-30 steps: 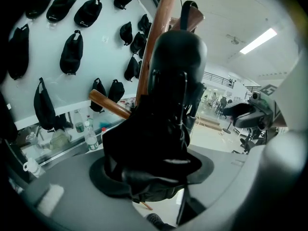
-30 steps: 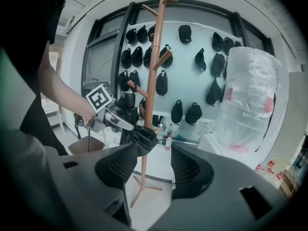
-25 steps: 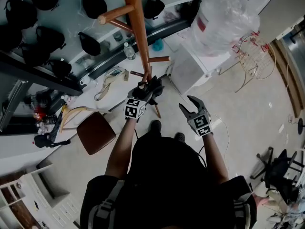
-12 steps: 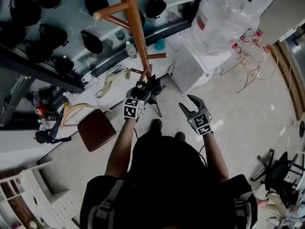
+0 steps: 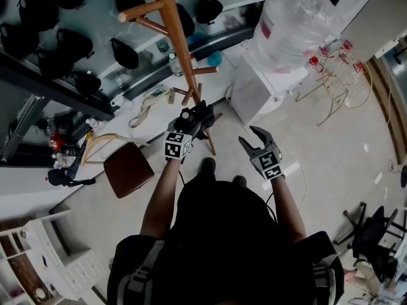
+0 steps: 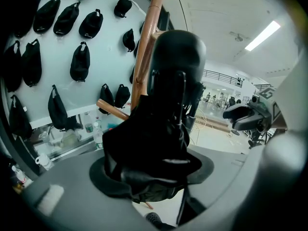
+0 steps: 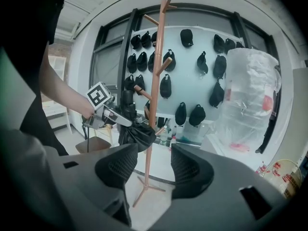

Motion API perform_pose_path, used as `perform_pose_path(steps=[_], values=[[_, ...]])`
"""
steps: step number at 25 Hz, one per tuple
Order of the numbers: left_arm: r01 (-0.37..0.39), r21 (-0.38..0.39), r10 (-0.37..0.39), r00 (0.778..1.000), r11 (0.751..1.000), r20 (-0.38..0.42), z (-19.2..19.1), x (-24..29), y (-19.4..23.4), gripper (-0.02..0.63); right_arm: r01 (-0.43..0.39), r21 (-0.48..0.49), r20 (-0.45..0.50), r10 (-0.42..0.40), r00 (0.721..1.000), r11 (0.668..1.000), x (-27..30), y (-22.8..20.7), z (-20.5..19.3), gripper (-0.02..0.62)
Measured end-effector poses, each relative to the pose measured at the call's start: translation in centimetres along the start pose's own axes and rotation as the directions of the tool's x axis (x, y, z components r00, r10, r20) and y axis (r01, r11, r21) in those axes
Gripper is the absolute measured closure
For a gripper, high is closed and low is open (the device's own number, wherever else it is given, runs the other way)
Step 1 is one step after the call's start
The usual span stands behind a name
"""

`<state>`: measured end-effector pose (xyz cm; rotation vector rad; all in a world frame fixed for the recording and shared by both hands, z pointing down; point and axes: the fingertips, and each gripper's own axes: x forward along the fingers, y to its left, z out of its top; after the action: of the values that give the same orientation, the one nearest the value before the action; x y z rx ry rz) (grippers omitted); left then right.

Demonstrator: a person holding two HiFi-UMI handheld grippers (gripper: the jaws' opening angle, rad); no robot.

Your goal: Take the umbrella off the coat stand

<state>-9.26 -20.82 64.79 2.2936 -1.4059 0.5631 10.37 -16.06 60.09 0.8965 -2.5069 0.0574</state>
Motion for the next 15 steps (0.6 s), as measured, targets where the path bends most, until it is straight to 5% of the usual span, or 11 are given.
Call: perform_pose_path(steps=[15], values=[[-0.055, 0.005, 0.055, 0.998, 0.998, -0.005, -0.8, -2.1, -3.3, 0.351, -0.037, -0.002, 0.018, 0.037, 0.999, 0.999, -2.8, 0.2, -2.0, 0.388]])
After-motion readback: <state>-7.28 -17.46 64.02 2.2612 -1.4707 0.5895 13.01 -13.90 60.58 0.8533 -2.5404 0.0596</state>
